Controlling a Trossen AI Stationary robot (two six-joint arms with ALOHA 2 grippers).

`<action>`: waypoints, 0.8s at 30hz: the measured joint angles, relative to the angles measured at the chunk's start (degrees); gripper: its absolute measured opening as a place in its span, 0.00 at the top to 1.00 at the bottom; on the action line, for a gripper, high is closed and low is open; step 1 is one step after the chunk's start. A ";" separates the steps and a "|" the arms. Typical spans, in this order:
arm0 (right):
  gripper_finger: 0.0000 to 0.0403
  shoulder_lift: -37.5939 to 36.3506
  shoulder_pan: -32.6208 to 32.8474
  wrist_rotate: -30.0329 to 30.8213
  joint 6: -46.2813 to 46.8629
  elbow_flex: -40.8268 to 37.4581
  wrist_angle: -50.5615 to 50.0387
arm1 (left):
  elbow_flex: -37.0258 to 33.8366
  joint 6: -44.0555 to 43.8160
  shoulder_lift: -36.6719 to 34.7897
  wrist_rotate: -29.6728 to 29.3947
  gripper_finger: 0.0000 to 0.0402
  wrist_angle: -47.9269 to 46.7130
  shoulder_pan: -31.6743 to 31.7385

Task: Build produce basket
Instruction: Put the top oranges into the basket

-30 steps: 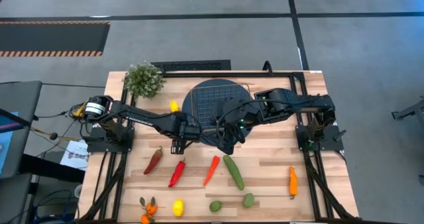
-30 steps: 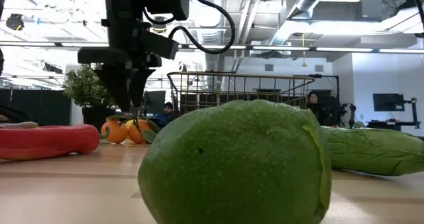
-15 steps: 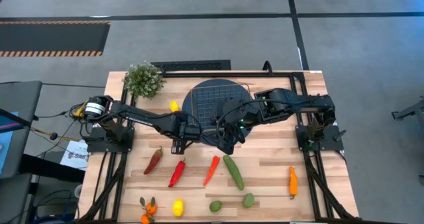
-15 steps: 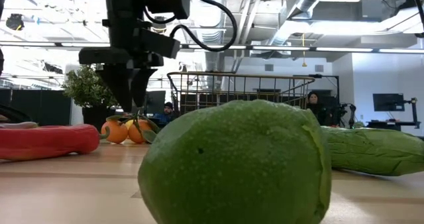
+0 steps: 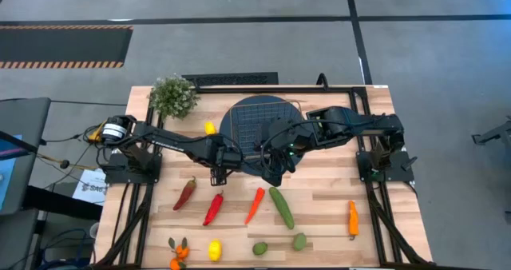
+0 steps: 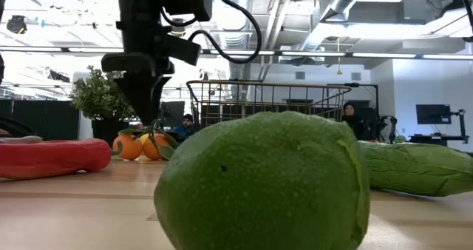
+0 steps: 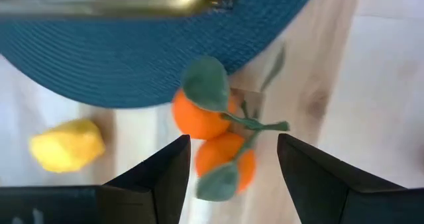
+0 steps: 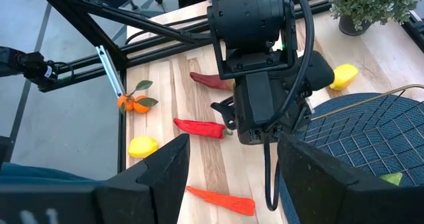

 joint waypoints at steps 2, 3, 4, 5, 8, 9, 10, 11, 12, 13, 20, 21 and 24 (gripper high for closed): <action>0.38 0.00 0.00 0.02 0.00 0.00 0.00 | 0.00 -2.07 0.00 2.07 0.47 -0.14 0.02; 0.38 0.00 0.00 0.02 0.00 0.00 0.02 | 0.00 -2.49 0.00 2.60 0.47 -0.10 0.01; 0.38 0.00 0.00 0.02 0.00 0.00 0.00 | 0.00 -2.67 0.00 2.63 0.47 0.00 0.00; 0.38 0.00 0.00 0.02 0.00 0.00 0.00 | 0.00 -2.73 0.00 2.54 0.47 0.14 0.00; 0.38 0.00 0.00 0.04 0.00 0.00 0.01 | 0.00 -2.08 0.00 1.29 0.47 0.73 0.00; 0.38 0.00 0.00 0.05 0.00 0.00 0.01 | 0.00 -1.46 0.00 0.75 0.47 0.96 0.00; 0.38 0.00 0.00 0.07 0.00 0.00 0.00 | 0.00 -0.82 0.00 0.14 0.47 1.18 0.00; 0.38 0.00 0.00 0.07 0.00 0.00 0.00 | 0.00 -0.46 0.00 -0.21 0.47 1.34 -0.06; 0.38 0.00 0.00 0.07 0.00 0.00 0.01 | 0.00 -0.28 0.00 -0.50 0.47 1.33 -0.12; 0.38 0.00 0.00 0.07 0.00 0.00 0.00 | 0.00 0.08 0.00 -0.90 0.47 1.22 -0.13; 0.38 0.00 0.00 0.11 0.02 0.00 -0.04 | -5.51 0.66 0.02 0.31 0.47 1.92 -0.52; 0.38 0.00 0.00 0.13 0.02 0.00 -0.04 | -6.64 0.25 0.02 0.26 0.47 2.54 -0.62; 0.38 0.00 0.00 0.13 -0.26 0.00 -0.02 | -8.34 -1.26 0.04 -0.01 0.47 3.24 -0.66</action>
